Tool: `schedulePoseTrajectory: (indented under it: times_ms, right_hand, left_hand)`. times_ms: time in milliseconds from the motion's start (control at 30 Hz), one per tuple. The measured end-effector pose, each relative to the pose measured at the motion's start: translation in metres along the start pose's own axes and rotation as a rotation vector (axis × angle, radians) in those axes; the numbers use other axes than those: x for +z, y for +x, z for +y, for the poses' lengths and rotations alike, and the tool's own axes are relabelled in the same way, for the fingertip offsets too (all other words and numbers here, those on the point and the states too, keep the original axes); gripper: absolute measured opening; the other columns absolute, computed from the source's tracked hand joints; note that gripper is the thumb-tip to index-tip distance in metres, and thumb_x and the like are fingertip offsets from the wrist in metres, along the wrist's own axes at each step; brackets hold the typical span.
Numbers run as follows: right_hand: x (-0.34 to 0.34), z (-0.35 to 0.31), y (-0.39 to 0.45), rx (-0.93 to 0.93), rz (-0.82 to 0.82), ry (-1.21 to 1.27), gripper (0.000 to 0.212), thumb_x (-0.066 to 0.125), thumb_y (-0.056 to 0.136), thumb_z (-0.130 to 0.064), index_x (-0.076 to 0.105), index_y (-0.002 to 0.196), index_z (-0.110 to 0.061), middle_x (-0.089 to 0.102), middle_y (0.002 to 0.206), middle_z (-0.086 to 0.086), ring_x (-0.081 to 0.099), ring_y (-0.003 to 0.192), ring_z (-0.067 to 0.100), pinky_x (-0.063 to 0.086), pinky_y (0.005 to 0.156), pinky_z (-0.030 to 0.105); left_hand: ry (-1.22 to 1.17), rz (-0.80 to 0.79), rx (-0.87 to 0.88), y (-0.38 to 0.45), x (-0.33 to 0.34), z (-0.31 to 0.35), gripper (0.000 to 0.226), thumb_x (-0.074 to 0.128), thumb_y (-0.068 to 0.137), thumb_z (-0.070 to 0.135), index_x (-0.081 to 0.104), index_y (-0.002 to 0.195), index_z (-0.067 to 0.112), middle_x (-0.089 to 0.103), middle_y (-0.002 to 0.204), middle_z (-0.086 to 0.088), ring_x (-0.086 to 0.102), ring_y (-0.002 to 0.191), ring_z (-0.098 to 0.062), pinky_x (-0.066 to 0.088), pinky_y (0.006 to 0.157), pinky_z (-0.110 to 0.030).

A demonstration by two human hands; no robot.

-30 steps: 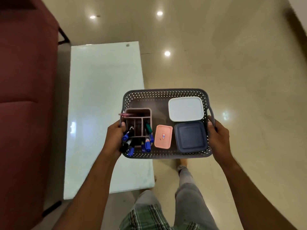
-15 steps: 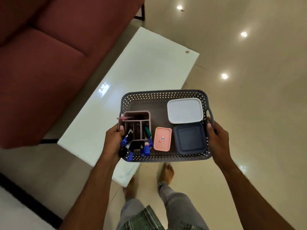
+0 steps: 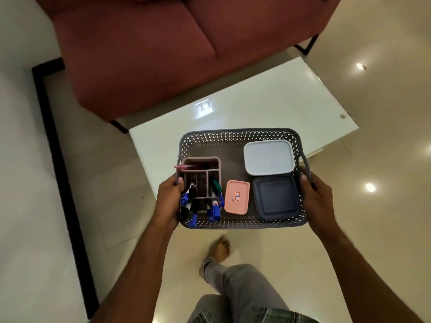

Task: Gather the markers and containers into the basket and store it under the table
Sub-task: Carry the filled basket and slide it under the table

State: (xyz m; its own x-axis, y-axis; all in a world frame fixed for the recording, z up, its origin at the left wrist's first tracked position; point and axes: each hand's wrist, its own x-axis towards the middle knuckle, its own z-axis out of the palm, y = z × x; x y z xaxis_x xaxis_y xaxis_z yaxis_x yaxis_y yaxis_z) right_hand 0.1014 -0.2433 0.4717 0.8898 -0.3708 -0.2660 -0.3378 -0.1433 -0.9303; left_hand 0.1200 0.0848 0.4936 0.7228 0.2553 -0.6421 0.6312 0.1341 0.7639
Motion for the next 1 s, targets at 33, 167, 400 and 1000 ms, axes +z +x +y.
schedulePoseTrajectory:
  times_ms: [33, 167, 400, 1000]
  right_hand:
    - [0.002, 0.000, -0.004, -0.015, -0.039, -0.007, 0.027, 0.051, 0.108, -0.017, 0.072, 0.124, -0.016, 0.075, 0.104, 0.002, 0.063, 0.093, 0.010, 0.054, 0.086, 0.035]
    - [0.003, 0.000, -0.011, -0.036, -0.142, 0.001, 0.025, 0.050, 0.108, -0.016, 0.074, 0.112, -0.020, 0.072, 0.099, 0.001, 0.061, 0.092, 0.012, 0.053, 0.085, 0.035]
    - [0.008, 0.012, -0.026, -0.020, -0.266, -0.048, 0.027, 0.050, 0.108, -0.014, 0.074, 0.108, -0.027, 0.073, 0.093, -0.005, 0.063, 0.086, 0.004, 0.055, 0.078, 0.022]
    - [-0.004, 0.176, 0.018, 0.093, -0.455, -0.163, 0.033, 0.050, 0.108, -0.011, 0.064, 0.134, -0.026, 0.074, 0.122, -0.001, 0.068, 0.112, 0.010, 0.056, 0.101, 0.040]
  left_hand:
    - [-0.031, 0.025, 0.004, -0.009, -0.007, -0.009, 0.033, 0.042, 0.108, 0.009, 0.075, 0.107, 0.011, 0.079, 0.106, -0.012, 0.074, 0.104, -0.033, 0.060, 0.091, -0.047]
    - [-0.105, 0.098, -0.005, -0.036, -0.023, -0.034, 0.034, 0.043, 0.105, 0.006, 0.077, 0.102, 0.010, 0.079, 0.104, -0.014, 0.073, 0.105, -0.037, 0.062, 0.086, -0.045]
    - [-0.184, 0.210, -0.091, -0.077, -0.039, -0.086, 0.036, 0.041, 0.105, 0.006, 0.076, 0.102, 0.009, 0.079, 0.103, -0.016, 0.075, 0.100, -0.037, 0.058, 0.092, -0.059]
    - [-0.333, 0.418, -0.216, -0.066, 0.020, -0.262, 0.029, 0.045, 0.106, 0.015, 0.071, 0.113, 0.004, 0.074, 0.112, -0.024, 0.072, 0.104, -0.043, 0.060, 0.081, -0.045]
